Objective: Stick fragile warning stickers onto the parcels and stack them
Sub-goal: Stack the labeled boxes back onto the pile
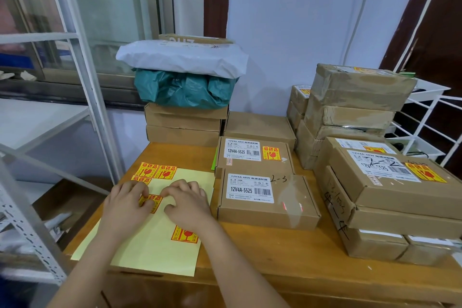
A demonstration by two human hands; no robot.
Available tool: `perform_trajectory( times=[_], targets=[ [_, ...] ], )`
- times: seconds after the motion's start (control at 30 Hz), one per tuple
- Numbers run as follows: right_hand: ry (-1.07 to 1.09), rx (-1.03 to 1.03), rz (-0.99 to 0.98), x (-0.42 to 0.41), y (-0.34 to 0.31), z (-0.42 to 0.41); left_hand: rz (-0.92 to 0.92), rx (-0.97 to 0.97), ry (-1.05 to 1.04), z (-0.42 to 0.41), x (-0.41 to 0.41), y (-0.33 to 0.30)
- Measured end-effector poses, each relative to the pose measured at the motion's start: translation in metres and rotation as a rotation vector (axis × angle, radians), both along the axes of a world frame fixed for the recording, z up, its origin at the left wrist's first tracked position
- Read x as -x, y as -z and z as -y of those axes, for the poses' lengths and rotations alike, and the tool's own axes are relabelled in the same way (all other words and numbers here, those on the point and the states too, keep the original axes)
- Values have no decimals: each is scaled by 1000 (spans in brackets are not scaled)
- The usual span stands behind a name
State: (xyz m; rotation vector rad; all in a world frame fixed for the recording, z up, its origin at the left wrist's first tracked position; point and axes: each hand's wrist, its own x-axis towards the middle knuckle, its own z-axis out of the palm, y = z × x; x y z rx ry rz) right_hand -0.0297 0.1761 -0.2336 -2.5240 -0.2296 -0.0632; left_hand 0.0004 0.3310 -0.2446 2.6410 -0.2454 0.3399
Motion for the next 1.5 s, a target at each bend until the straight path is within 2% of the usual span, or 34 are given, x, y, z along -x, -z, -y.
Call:
perform_trajectory(
  times=[0.6, 0.9, 1.13, 1.2, 1.33, 1.5],
  targets=[
    [-5, 8, -20, 1, -1, -1, -21, 15, -18, 0, 1, -2],
    [-30, 21, -27, 1, -2, 3, -139, 148, -67, -7, -2, -13],
    [-32, -3, -20, 5, -1, 11, -222, 47, -171, -3, -27, -21],
    [-34, -5, -6, 7, 0, 11, -192, 22, -176, 0, -30, -19],
    [-30, -7, 21, 8, 1, 11, -17, 128, -173, 3, -26, -12],
    [-38, 17, 30, 9, 2, 11, 38, 238, -142, 1, -24, -12]
  ],
)
